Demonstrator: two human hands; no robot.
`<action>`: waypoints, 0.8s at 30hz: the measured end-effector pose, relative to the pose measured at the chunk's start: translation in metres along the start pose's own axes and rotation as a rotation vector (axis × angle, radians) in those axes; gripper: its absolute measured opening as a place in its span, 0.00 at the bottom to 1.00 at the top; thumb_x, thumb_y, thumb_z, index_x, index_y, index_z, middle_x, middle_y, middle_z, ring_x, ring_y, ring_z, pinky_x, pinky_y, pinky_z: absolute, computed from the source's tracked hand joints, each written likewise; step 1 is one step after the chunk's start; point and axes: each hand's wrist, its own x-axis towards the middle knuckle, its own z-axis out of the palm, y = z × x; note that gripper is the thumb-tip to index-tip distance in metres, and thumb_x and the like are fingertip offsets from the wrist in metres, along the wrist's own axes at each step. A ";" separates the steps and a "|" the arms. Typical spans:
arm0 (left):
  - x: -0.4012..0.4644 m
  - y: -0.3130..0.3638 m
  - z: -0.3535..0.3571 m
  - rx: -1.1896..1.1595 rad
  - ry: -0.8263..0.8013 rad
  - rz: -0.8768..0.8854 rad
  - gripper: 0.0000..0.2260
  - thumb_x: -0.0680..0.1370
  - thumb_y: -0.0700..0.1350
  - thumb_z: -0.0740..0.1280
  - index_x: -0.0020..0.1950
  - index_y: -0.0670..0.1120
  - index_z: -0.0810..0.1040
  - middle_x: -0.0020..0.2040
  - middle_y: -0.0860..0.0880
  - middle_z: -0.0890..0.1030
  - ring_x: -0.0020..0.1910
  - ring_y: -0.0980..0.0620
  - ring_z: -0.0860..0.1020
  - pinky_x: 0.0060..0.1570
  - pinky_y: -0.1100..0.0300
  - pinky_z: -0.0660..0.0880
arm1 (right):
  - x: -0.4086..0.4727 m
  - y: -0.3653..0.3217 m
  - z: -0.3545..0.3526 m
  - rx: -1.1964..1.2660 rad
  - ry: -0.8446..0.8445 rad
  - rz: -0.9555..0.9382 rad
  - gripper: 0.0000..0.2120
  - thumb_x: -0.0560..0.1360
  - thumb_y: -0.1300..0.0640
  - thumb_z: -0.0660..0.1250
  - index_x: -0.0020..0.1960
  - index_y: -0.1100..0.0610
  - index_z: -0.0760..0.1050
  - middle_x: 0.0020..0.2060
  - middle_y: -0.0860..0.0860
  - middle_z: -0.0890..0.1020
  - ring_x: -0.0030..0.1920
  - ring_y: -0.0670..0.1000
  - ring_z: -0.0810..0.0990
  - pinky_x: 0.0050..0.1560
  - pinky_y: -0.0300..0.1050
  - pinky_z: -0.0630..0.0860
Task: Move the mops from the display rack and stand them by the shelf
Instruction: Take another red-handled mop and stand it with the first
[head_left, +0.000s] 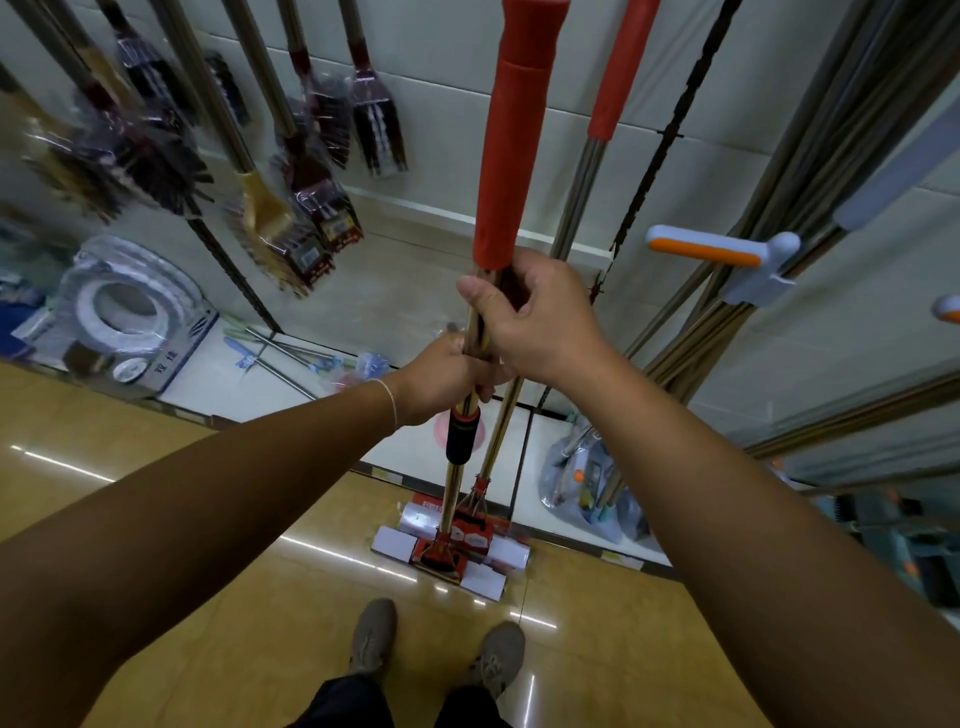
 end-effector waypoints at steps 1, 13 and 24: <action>-0.002 -0.001 0.001 -0.004 -0.002 -0.001 0.05 0.70 0.38 0.65 0.34 0.45 0.76 0.31 0.47 0.74 0.35 0.51 0.74 0.42 0.56 0.72 | -0.003 -0.001 0.001 0.001 0.008 0.003 0.10 0.76 0.49 0.70 0.51 0.55 0.78 0.41 0.54 0.83 0.43 0.54 0.82 0.48 0.56 0.80; -0.032 -0.015 -0.019 -0.069 -0.158 0.059 0.20 0.74 0.33 0.64 0.28 0.53 0.79 0.27 0.57 0.76 0.29 0.61 0.74 0.32 0.67 0.73 | -0.038 -0.029 0.035 0.039 0.156 0.069 0.03 0.76 0.54 0.71 0.49 0.52 0.78 0.43 0.56 0.84 0.44 0.54 0.82 0.45 0.45 0.78; -0.098 -0.027 -0.019 0.016 -0.170 0.132 0.16 0.74 0.36 0.64 0.32 0.55 0.80 0.27 0.58 0.78 0.29 0.62 0.74 0.32 0.67 0.74 | -0.106 -0.056 0.071 0.003 0.251 0.086 0.08 0.77 0.52 0.68 0.54 0.53 0.79 0.45 0.51 0.84 0.48 0.50 0.83 0.52 0.48 0.81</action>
